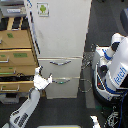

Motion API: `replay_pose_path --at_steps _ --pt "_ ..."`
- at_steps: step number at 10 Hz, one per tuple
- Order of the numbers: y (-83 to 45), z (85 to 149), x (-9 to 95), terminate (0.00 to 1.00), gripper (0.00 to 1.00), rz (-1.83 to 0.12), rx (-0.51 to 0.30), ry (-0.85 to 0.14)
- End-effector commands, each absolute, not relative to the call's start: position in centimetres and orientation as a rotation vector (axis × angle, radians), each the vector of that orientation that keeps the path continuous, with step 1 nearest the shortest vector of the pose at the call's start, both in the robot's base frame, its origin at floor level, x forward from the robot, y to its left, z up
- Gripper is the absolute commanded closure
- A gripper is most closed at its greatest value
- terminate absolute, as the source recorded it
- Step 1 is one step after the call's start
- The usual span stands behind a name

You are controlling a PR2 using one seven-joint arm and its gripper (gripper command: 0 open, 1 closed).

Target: Opening the fridge

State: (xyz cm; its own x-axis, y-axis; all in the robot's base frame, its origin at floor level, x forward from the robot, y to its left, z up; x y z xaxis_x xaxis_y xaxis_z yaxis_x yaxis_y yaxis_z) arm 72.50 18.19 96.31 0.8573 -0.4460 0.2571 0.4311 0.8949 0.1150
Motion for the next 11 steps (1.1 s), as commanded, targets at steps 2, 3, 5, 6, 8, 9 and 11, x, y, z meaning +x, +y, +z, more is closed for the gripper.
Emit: replay_pose_path --at_steps 2,3,5,6,8,9,11 --pt "20.2 103.9 83.7 0.0 0.0 -0.126 0.192 -0.26" --pt "20.0 104.6 84.2 0.0 0.0 -0.119 0.202 -0.266" --pt "20.1 105.2 85.5 0.0 0.0 -0.089 0.213 -0.253" --pt "20.3 105.2 85.7 0.0 0.0 -0.075 0.213 -0.24" --pt "20.9 105.6 86.7 0.0 0.0 -0.046 0.234 -0.222" --pt "22.0 106.2 88.4 0.0 0.0 -0.043 0.238 -0.237" --pt "23.5 106.2 89.4 0.0 0.0 -0.03 0.228 -0.224"
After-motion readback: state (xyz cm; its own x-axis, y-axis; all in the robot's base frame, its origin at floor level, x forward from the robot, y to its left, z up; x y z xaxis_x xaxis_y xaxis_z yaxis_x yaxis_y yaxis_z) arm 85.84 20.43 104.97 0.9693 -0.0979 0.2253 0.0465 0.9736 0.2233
